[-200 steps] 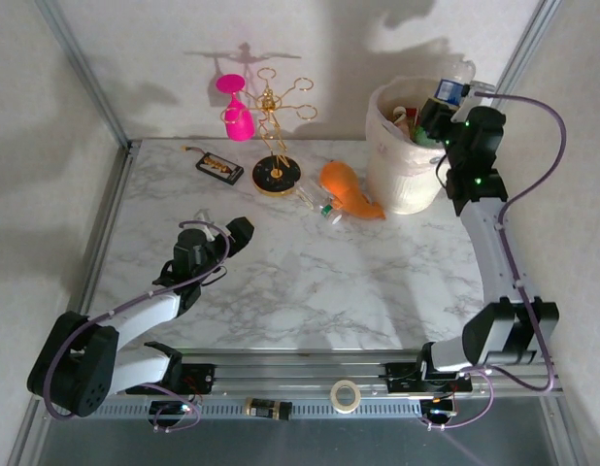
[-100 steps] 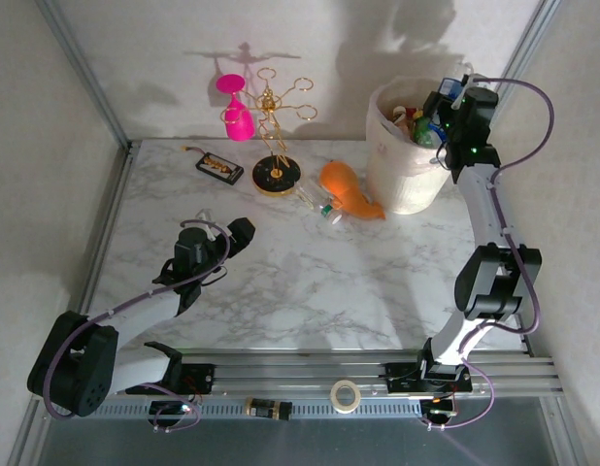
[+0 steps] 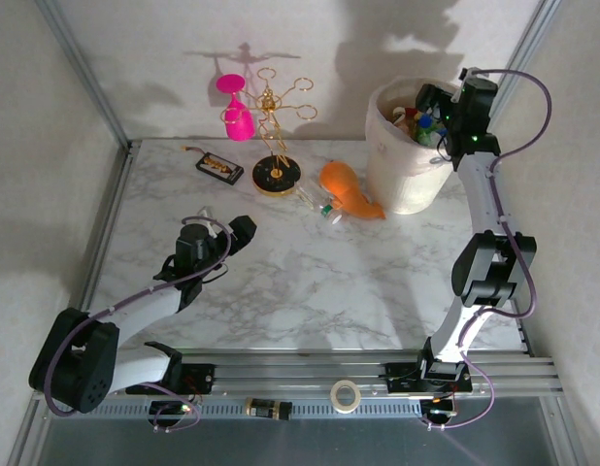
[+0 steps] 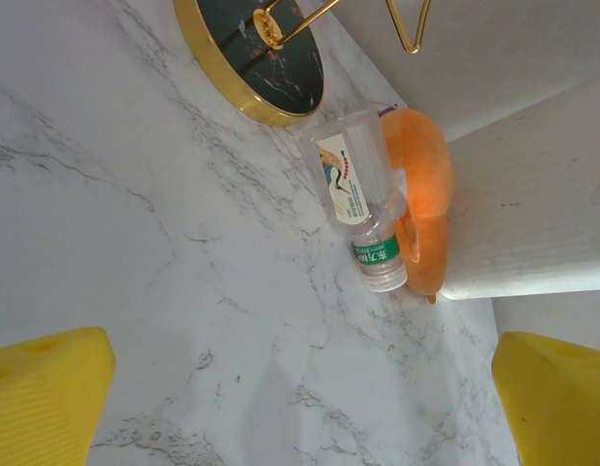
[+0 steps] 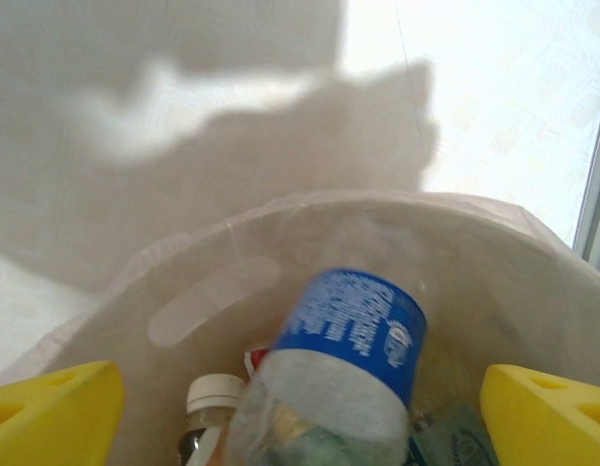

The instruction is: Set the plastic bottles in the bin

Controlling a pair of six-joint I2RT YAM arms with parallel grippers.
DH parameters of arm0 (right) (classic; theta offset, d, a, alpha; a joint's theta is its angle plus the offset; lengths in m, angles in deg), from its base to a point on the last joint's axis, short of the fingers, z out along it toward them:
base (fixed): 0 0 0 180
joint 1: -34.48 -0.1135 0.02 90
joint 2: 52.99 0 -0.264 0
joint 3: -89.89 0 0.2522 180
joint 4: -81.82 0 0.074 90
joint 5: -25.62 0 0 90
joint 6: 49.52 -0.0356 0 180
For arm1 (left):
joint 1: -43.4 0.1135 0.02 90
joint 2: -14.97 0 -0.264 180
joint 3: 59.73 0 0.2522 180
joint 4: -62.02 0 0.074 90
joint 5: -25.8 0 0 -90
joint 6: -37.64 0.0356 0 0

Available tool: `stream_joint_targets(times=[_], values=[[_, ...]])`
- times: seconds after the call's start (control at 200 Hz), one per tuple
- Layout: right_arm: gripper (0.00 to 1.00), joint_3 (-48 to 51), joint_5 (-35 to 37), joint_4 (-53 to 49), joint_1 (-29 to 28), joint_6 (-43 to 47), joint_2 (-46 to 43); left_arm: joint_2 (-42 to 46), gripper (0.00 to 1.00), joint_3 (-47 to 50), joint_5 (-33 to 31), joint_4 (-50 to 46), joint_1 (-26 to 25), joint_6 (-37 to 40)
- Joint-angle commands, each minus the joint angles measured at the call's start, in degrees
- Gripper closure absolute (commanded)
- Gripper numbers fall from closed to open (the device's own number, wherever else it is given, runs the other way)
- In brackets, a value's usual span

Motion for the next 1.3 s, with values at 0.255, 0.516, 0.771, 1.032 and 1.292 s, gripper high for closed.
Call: stream_joint_targets(times=[0.255,0.516,0.771,1.032,1.292], values=[[0.01,4.84,-2.3,2.11,-0.5,0.12,-11.6,-0.22,0.0,-2.32,-0.34,-0.11,0.28,1.21],[0.01,17.75,-5.75,6.29,-5.18,0.12,-24.19,-0.98,0.0,-2.69,-1.77,1.47,0.27,-0.67],[0.01,35.78,-13.51,14.06,-15.23,-2.82,-33.36,-2.66,0.0,-3.44,-2.21,2.75,0.84,-2.2],[0.01,46.62,-12.97,16.02,-28.0,-4.21,-32.26,-2.2,0.0,-4.16,-1.94,1.22,3.87,-1.63],[0.01,44.22,-10.85,14.35,-33.69,-1.07,-19.95,-2.41,0.0,-3.43,0.21,2.79,7.44,-3.5]])
